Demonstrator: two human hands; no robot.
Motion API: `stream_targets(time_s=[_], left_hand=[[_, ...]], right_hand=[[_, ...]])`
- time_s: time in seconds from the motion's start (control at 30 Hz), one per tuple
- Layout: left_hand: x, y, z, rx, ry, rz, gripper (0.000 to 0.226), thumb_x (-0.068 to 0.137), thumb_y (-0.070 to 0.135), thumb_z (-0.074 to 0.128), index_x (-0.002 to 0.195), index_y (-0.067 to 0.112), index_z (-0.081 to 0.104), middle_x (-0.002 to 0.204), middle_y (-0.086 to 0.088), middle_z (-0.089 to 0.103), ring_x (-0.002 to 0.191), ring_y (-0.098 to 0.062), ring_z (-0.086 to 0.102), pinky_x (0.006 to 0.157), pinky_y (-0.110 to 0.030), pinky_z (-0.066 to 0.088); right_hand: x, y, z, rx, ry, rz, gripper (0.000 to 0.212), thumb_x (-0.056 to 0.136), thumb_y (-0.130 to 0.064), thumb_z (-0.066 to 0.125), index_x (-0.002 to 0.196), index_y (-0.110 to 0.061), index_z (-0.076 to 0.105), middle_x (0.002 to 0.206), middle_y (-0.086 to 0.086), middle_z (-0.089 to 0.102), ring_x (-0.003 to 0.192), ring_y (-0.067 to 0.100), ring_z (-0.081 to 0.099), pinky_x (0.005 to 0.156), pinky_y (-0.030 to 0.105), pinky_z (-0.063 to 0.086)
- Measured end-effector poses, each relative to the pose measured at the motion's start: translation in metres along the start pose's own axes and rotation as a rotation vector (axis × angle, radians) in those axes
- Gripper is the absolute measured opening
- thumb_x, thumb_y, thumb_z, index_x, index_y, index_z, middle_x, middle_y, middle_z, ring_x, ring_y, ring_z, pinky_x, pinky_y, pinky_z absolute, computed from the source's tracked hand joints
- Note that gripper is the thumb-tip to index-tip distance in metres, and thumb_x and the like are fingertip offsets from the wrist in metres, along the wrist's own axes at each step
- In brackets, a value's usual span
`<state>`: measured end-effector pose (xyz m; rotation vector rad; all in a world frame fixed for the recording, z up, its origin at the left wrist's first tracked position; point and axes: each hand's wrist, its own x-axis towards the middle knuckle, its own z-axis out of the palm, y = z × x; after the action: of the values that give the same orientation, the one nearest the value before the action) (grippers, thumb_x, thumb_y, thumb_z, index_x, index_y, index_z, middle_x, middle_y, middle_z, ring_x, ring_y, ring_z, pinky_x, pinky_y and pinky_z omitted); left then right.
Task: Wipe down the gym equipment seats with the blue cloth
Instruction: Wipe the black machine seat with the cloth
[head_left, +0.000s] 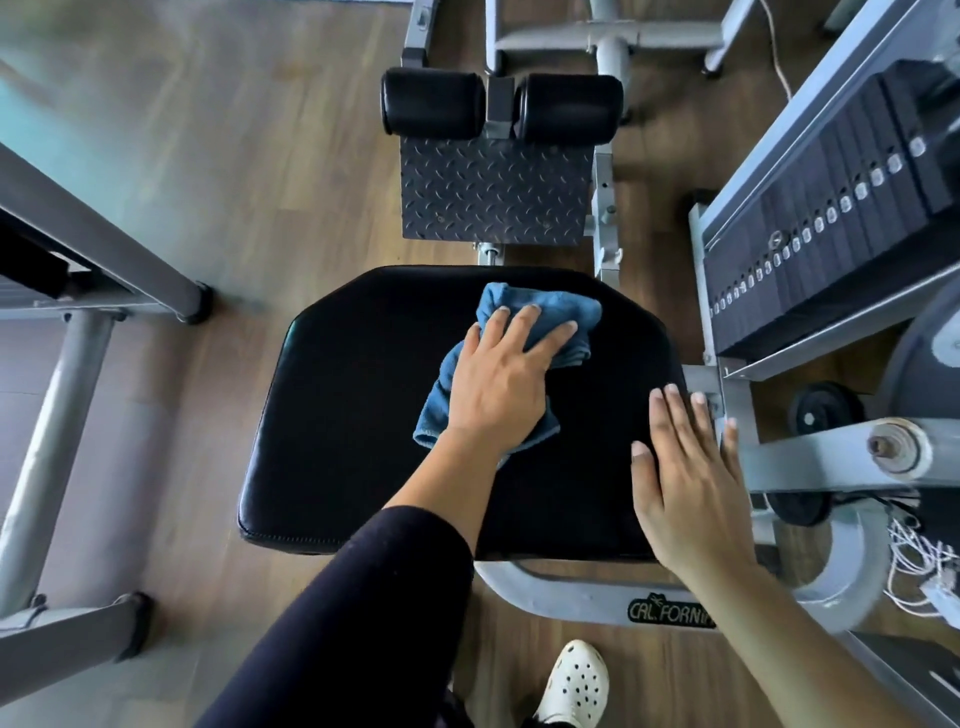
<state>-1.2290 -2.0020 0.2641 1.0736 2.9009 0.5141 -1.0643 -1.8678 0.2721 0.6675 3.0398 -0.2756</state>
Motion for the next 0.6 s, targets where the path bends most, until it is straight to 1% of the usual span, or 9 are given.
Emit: stream_targets(time_s=[0.07,0.2,0.27,0.33,0.47,0.53,0.6], left_hand=[[0.000,-0.028,-0.007,0.025,0.030,-0.053,0.044,0.094,0.021,0.047,0.137,0.034,0.049,0.141,-0.007,0.046,0.127,-0.032,0.040,0.105,-0.047,0.033],[-0.018,-0.091,-0.025,0.080,0.085,-0.223,0.042,0.096,0.023,0.046,0.137,0.033,0.049,0.142,-0.008,0.045,0.129,-0.033,0.039,0.105,-0.048,0.033],[-0.036,-0.109,-0.033,0.102,0.108,-0.301,0.043,0.096,0.024,0.046,0.138,0.034,0.047,0.143,-0.008,0.044,0.130,-0.033,0.038,0.106,-0.047,0.032],[-0.055,-0.112,-0.037,0.105,0.117,-0.358,0.044,0.096,0.024,0.046,0.139,0.034,0.046,0.144,-0.006,0.043,0.132,-0.032,0.036,0.108,-0.047,0.031],[-0.082,-0.091,-0.038,0.078,0.105,-0.442,0.044,0.096,0.025,0.047,0.140,0.034,0.045,0.145,-0.006,0.041,0.134,-0.032,0.033,0.110,-0.049,0.028],[-0.091,-0.076,-0.037,0.066,0.102,-0.431,0.044,0.096,0.025,0.046,0.139,0.033,0.045,0.144,-0.007,0.042,0.133,-0.032,0.035,0.108,-0.051,0.030],[-0.097,-0.055,-0.034,0.056,0.099,-0.383,0.045,0.094,0.024,0.047,0.139,0.032,0.046,0.143,-0.006,0.043,0.131,-0.032,0.036,0.106,-0.052,0.031]], right_hand=[[0.010,-0.016,0.001,0.017,0.000,-0.009,0.062,0.097,-0.041,0.016,0.149,-0.009,0.027,0.156,0.007,0.025,0.146,0.022,0.011,0.119,0.049,0.009],[0.030,-0.051,0.005,0.019,-0.033,-0.053,0.067,0.094,-0.045,0.008,0.151,-0.010,0.018,0.158,0.006,0.016,0.147,0.022,0.006,0.119,0.042,-0.001],[0.036,-0.065,0.008,0.013,-0.038,-0.073,0.067,0.094,-0.045,0.009,0.151,-0.010,0.017,0.159,0.007,0.015,0.148,0.023,0.005,0.119,0.041,-0.002],[0.040,-0.075,0.011,0.007,-0.047,-0.091,0.067,0.094,-0.044,0.009,0.151,-0.009,0.017,0.159,0.007,0.015,0.148,0.024,0.006,0.118,0.041,-0.002],[0.041,-0.085,0.015,-0.023,-0.074,-0.112,0.067,0.094,-0.044,0.007,0.151,-0.010,0.014,0.159,0.007,0.015,0.148,0.024,0.005,0.119,0.043,0.000],[0.038,-0.084,0.016,-0.035,-0.090,-0.112,0.068,0.093,-0.045,0.006,0.151,-0.010,0.015,0.159,0.007,0.015,0.148,0.024,0.005,0.119,0.043,0.000],[0.034,-0.081,0.016,-0.038,-0.096,-0.108,0.067,0.094,-0.044,0.008,0.151,-0.010,0.017,0.159,0.006,0.016,0.147,0.025,0.007,0.119,0.045,0.003]])
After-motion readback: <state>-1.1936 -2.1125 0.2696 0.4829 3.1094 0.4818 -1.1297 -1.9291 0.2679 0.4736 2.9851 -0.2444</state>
